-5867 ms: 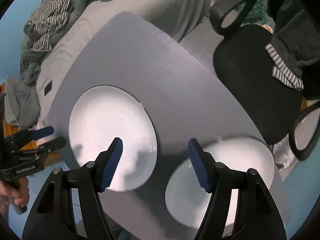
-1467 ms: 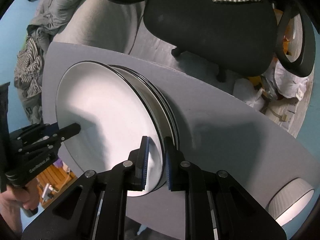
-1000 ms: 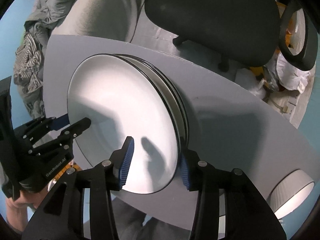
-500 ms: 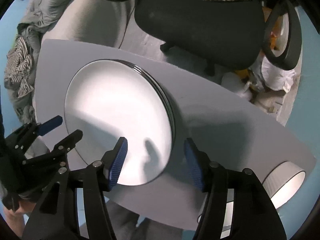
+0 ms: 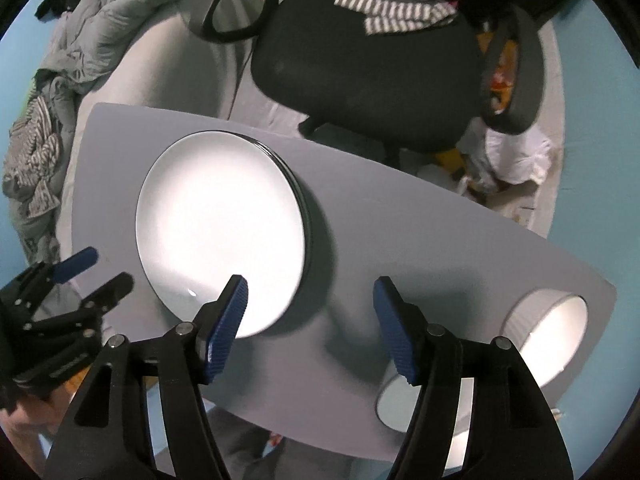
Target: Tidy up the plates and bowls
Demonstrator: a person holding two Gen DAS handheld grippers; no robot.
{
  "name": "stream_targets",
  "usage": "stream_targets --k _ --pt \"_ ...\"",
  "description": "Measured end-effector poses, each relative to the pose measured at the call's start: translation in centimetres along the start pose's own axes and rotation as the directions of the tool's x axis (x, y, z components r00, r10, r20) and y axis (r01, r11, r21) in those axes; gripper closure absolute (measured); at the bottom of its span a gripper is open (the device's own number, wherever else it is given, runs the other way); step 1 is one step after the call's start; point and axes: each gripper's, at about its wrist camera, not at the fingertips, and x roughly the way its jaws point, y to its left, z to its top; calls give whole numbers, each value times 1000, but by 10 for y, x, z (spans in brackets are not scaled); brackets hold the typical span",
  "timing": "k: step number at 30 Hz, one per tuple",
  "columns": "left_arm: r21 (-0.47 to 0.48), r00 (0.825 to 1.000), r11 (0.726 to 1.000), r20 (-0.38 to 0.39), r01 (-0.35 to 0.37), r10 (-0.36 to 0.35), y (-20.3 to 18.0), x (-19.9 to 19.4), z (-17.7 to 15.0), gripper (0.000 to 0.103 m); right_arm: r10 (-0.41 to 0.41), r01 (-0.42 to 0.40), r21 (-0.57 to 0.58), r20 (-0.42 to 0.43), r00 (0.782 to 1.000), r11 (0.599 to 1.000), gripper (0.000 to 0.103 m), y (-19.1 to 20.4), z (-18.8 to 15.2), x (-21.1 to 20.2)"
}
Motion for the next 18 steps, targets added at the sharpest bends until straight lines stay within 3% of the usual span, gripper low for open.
stream_targets --k 8,12,18 --pt "39 996 999 87 3 -6 -21 -36 -23 25 8 -14 63 95 995 998 32 -14 -39 -30" --pt "63 991 997 135 -35 26 -31 -45 -39 24 -4 -9 106 130 992 994 32 -28 -59 -44" --pt "95 994 995 110 14 -25 -48 -44 -61 24 -25 -8 182 174 984 983 32 -47 -96 -62"
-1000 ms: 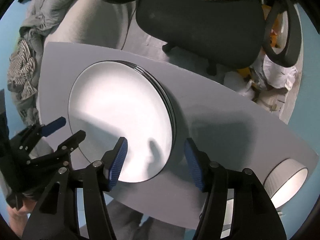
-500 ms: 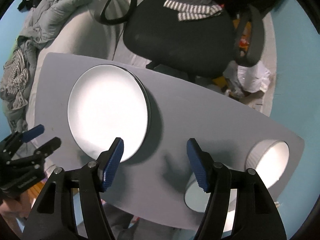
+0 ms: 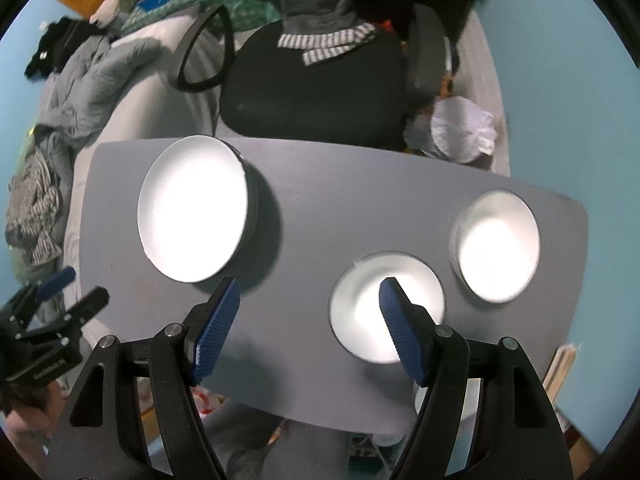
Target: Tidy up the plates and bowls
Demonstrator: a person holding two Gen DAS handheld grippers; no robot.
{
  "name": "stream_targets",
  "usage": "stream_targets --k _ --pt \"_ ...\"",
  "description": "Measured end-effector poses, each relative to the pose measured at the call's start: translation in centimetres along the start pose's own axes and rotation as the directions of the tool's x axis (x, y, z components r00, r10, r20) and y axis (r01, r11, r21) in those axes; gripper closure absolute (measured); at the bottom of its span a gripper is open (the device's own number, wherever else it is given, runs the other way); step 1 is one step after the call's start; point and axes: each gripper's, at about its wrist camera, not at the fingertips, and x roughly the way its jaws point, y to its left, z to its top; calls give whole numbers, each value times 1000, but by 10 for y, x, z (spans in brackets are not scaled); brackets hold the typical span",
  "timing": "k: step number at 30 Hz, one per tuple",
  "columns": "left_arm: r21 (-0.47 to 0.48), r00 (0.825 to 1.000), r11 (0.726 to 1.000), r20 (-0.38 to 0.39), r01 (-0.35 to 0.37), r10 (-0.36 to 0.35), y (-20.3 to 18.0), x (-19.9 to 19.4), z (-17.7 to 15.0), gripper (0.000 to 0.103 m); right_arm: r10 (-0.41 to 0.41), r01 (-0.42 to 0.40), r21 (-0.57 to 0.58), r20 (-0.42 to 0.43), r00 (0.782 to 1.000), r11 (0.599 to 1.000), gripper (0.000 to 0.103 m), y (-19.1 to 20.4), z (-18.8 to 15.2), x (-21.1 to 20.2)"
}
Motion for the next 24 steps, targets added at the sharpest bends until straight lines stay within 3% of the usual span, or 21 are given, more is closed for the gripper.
stream_targets --k 9,24 --pt "96 998 994 -21 58 -56 -48 -6 -13 24 -7 5 96 27 1000 995 32 -36 -45 -23" --pt "242 996 968 -75 69 -52 -119 0 -23 24 -42 32 244 36 998 969 32 -114 -105 -49"
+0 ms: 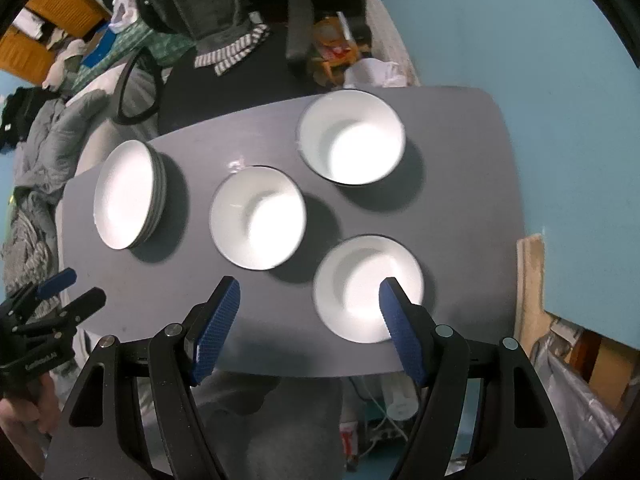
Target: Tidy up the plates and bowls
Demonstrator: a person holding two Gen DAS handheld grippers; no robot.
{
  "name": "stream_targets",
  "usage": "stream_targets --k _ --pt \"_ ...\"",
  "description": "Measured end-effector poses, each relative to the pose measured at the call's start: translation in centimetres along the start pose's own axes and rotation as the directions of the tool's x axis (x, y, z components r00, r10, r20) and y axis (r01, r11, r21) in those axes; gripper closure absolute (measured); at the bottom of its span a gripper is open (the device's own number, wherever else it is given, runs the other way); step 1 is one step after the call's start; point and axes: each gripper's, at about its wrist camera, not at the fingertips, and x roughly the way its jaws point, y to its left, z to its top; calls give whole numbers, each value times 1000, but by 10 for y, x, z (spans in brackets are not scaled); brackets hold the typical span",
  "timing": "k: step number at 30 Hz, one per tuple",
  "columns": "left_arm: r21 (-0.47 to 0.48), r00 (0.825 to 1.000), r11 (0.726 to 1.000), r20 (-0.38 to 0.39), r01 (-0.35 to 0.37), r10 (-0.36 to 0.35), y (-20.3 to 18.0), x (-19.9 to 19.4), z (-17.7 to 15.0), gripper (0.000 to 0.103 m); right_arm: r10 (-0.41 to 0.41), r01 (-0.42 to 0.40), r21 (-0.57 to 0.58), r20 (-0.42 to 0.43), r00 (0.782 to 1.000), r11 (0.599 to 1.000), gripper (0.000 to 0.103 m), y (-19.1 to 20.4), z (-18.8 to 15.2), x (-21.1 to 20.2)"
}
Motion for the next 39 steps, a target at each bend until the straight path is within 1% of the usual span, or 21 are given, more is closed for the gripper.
stream_targets --k 9,13,20,24,27,34,39 --pt "15 1000 1000 -23 20 -20 -36 12 8 24 -7 8 30 -15 1000 1000 32 -36 -5 0" --pt "9 999 1000 -36 14 -14 -48 23 14 24 -5 5 25 -16 1000 1000 31 -44 -1 4" --pt "-25 998 1000 -61 -5 3 -54 47 25 24 22 -22 -68 -1 1000 997 31 -34 16 28" --pt "-38 998 999 -66 -17 14 -56 61 35 24 54 -57 -122 -23 998 991 32 -22 26 53" --pt "-48 997 998 -75 -30 27 -54 75 42 24 64 -70 -143 -46 997 987 31 -15 32 72" --pt "-57 992 997 -117 -60 53 -47 108 49 24 56 -69 -156 -81 995 985 31 -7 41 104" --pt "-46 990 997 -130 -70 63 -47 123 52 24 63 -76 -143 -93 994 987 31 -7 49 116"
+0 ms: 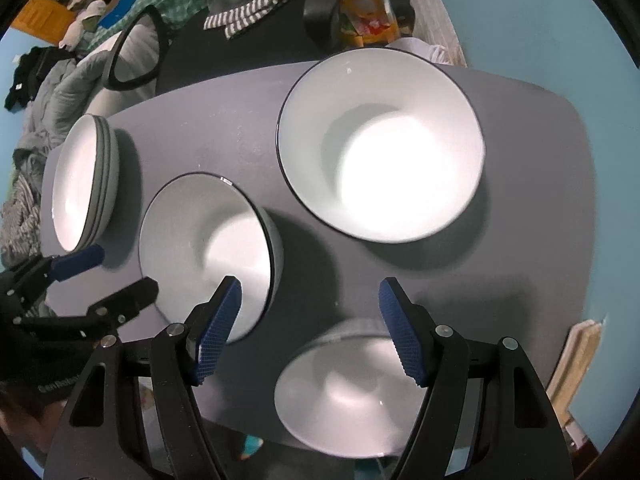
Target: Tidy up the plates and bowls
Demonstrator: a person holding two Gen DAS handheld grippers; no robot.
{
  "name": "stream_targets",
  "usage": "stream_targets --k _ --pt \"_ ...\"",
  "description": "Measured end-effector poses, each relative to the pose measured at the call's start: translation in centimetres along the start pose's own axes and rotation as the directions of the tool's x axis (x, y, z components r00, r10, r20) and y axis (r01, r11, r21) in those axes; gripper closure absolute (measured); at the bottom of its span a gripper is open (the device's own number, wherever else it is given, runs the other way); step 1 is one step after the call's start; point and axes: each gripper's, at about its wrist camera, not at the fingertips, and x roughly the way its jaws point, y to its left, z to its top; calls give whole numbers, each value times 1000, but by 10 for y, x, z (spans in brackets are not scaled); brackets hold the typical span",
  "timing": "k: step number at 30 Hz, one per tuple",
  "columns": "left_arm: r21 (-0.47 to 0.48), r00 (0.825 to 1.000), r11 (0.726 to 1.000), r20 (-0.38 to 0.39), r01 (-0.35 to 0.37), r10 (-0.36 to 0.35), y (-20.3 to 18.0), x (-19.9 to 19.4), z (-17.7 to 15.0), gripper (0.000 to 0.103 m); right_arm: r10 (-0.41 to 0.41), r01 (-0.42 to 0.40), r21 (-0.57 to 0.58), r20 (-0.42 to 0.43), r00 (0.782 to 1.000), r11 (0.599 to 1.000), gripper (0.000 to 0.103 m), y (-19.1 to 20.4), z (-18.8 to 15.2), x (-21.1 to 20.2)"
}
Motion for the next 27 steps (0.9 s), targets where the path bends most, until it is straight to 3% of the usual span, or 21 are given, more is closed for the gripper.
stream_targets --k 9,11,13,20,23,27 --pt "-28 1000 1000 -17 -6 5 4 19 8 24 -19 18 -22 -31 999 1000 32 7 5 16" --pt "-28 1000 1000 -16 1 -2 4 21 8 24 -17 16 -21 -38 999 1000 38 8 7 20" --pt "-25 1000 1000 -11 3 -3 4 22 9 30 -13 12 -22 -48 999 1000 46 8 7 23" --pt "-37 1000 999 -14 23 -23 4 25 10 67 -11 9 -29 -70 997 1000 77 8 4 27" --pt "-45 998 997 -15 56 -57 6 26 11 78 -8 6 -29 -78 997 1000 86 10 6 28" --pt "-40 996 995 -12 88 -89 4 24 10 92 5 -6 -17 -78 997 1000 90 6 6 25"
